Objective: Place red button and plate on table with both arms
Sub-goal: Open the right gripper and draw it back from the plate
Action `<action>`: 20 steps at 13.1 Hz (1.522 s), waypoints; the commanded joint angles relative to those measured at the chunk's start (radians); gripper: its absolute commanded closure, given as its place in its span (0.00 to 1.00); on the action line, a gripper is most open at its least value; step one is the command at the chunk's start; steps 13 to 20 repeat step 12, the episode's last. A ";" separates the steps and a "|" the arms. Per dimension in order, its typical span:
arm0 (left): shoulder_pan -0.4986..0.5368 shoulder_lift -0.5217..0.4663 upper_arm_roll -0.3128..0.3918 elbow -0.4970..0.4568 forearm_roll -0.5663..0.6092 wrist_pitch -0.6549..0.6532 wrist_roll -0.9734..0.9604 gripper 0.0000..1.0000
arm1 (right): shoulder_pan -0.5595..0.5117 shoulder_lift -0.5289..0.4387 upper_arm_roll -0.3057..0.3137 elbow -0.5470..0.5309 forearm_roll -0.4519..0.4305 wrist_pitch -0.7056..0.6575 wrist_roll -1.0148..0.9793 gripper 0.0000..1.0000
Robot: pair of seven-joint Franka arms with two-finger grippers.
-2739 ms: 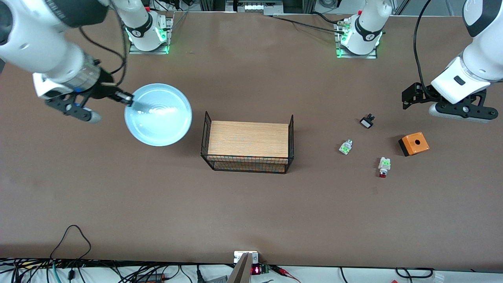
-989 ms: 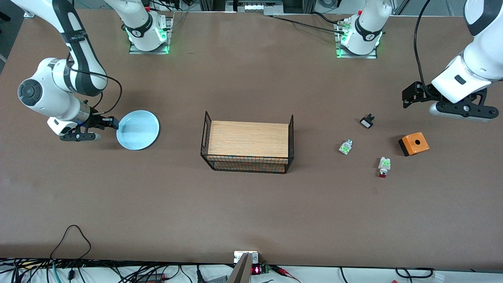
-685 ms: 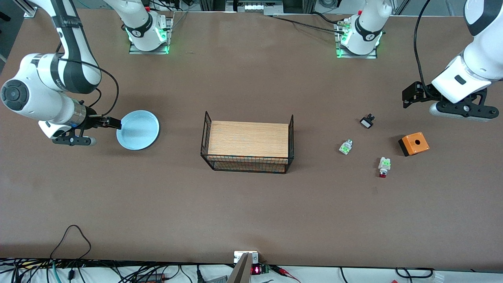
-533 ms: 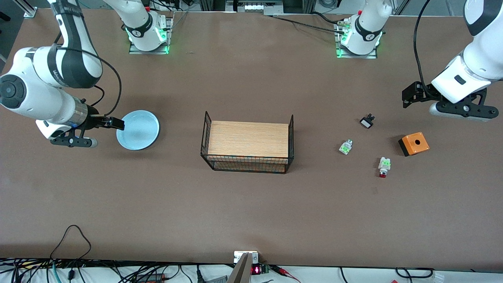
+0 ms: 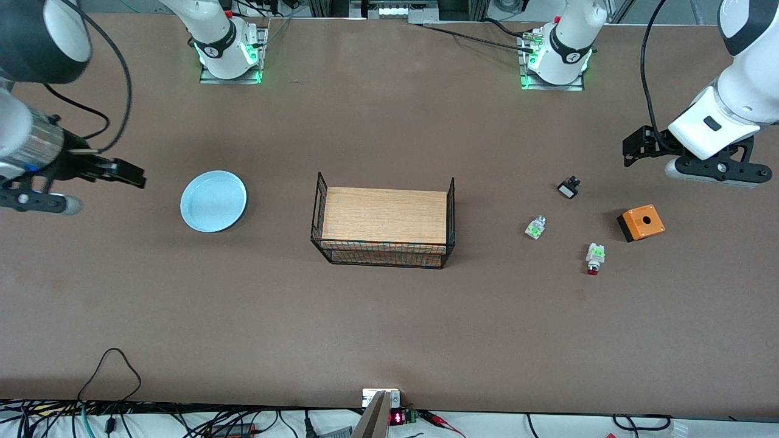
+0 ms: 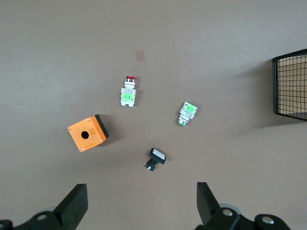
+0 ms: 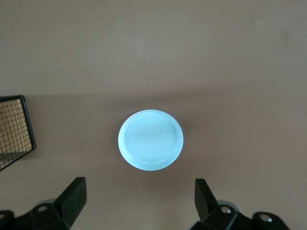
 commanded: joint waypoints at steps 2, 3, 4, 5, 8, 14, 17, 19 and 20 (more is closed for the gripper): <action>-0.005 0.003 -0.002 0.024 0.023 -0.024 -0.014 0.00 | -0.100 0.017 -0.003 0.055 -0.011 -0.035 -0.136 0.00; -0.005 0.002 -0.002 0.024 0.023 -0.029 -0.016 0.00 | -0.112 0.013 -0.003 0.043 -0.008 -0.042 -0.142 0.00; -0.005 0.005 0.000 0.026 0.023 -0.029 -0.014 0.00 | -0.111 0.001 -0.001 0.019 -0.010 -0.044 -0.138 0.00; -0.003 0.003 0.000 0.026 0.023 -0.029 -0.014 0.00 | -0.107 -0.033 0.000 -0.029 -0.010 -0.047 -0.134 0.00; -0.005 0.003 -0.002 0.026 0.024 -0.030 -0.014 0.00 | -0.106 -0.085 0.010 -0.074 -0.010 -0.065 -0.151 0.00; -0.005 0.003 -0.002 0.026 0.024 -0.032 -0.014 0.00 | -0.106 -0.084 0.011 -0.069 -0.001 -0.067 -0.156 0.00; -0.005 0.003 -0.002 0.026 0.024 -0.032 -0.014 0.00 | -0.106 -0.084 0.011 -0.069 -0.001 -0.067 -0.156 0.00; -0.005 0.003 -0.002 0.026 0.024 -0.032 -0.014 0.00 | -0.106 -0.084 0.011 -0.069 -0.001 -0.067 -0.156 0.00; -0.005 0.003 -0.002 0.026 0.024 -0.032 -0.014 0.00 | -0.106 -0.084 0.011 -0.069 -0.001 -0.067 -0.156 0.00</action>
